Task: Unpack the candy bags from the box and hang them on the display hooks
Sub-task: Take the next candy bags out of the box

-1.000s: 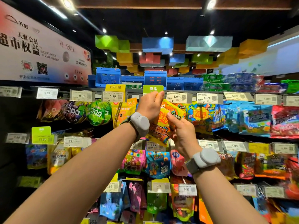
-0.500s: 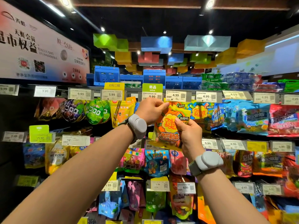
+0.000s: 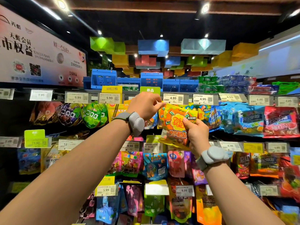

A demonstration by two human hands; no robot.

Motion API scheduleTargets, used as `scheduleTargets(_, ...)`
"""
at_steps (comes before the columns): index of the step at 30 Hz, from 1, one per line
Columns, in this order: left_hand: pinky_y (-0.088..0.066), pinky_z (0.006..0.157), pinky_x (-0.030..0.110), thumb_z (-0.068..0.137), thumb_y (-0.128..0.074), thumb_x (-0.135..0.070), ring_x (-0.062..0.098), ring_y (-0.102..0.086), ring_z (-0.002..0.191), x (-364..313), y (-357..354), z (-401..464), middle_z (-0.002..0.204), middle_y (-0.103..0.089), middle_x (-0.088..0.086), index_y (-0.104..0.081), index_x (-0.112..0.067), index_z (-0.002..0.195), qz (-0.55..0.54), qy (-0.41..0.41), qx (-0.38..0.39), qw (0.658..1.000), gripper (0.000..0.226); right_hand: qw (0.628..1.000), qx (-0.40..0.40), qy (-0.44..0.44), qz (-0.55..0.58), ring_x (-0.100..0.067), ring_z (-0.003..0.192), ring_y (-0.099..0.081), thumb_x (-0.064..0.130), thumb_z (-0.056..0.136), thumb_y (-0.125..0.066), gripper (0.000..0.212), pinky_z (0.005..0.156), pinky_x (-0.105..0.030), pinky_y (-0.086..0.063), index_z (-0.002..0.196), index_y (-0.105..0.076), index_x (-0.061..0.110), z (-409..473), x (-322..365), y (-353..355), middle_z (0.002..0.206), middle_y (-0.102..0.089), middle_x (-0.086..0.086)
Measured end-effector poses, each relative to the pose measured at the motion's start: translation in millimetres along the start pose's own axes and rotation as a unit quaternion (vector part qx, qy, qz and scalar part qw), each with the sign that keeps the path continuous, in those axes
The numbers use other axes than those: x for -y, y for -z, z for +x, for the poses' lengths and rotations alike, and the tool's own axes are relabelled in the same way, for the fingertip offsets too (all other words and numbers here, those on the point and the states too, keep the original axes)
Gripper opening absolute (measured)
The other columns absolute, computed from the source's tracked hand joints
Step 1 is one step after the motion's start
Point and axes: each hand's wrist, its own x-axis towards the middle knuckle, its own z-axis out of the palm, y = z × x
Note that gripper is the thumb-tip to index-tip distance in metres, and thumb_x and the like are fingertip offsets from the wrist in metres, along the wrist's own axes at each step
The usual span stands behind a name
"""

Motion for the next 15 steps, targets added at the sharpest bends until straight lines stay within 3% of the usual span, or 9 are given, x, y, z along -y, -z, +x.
scheduleTargets(3,-0.049,0.079,0.039,0.092,-0.056,-0.051,0.020,-0.053,0.099,0.2,-1.1,5.2,0.097,-0.066,-0.003,-0.068,-0.024,0.101,0.053,-0.020,-0.011,0.998,0.031,1.000,0.009,-0.004,-0.004,-0.039,0.093,-0.072,0.016,0.085,-0.076,0.060,0.072,-0.060,-0.059,0.134,-0.048,-0.004,5.3,1.8,4.4,0.118,-0.066,-0.025)
scheduleTargets(7,-0.044,0.089,0.040,0.092,-0.060,-0.046,0.026,-0.048,0.112,-4.0,-2.7,14.8,0.117,-0.061,0.001,-0.063,-0.021,0.118,0.127,-0.064,-0.010,0.990,0.037,0.999,0.012,0.023,-0.037,-0.035,0.082,-0.069,0.008,0.089,-0.070,0.024,0.072,-0.058,-0.059,0.107,-0.058,-0.002,9.1,2.9,11.0,0.095,-0.067,-0.026)
scheduleTargets(11,-0.044,0.090,0.046,0.088,-0.067,-0.040,0.031,-0.048,0.119,-6.4,-8.3,22.0,0.130,-0.058,0.005,-0.064,-0.018,0.120,0.183,-0.077,-0.015,0.980,0.039,0.997,0.024,0.031,-0.069,-0.030,0.081,-0.071,0.012,0.089,-0.072,0.022,0.068,-0.053,-0.061,0.104,-0.055,0.008,10.7,5.4,16.9,0.096,-0.070,-0.020)
scheduleTargets(15,-0.043,0.090,0.044,0.081,-0.073,-0.040,0.032,-0.050,0.119,-8.9,-19.1,25.4,0.130,-0.060,0.005,-0.067,-0.020,0.115,0.206,-0.079,-0.011,0.975,0.040,0.995,0.024,0.035,-0.094,-0.027,0.070,-0.071,0.010,0.092,-0.069,0.021,0.062,-0.043,-0.061,0.083,-0.050,0.009,10.8,6.8,25.2,0.083,-0.069,-0.014)
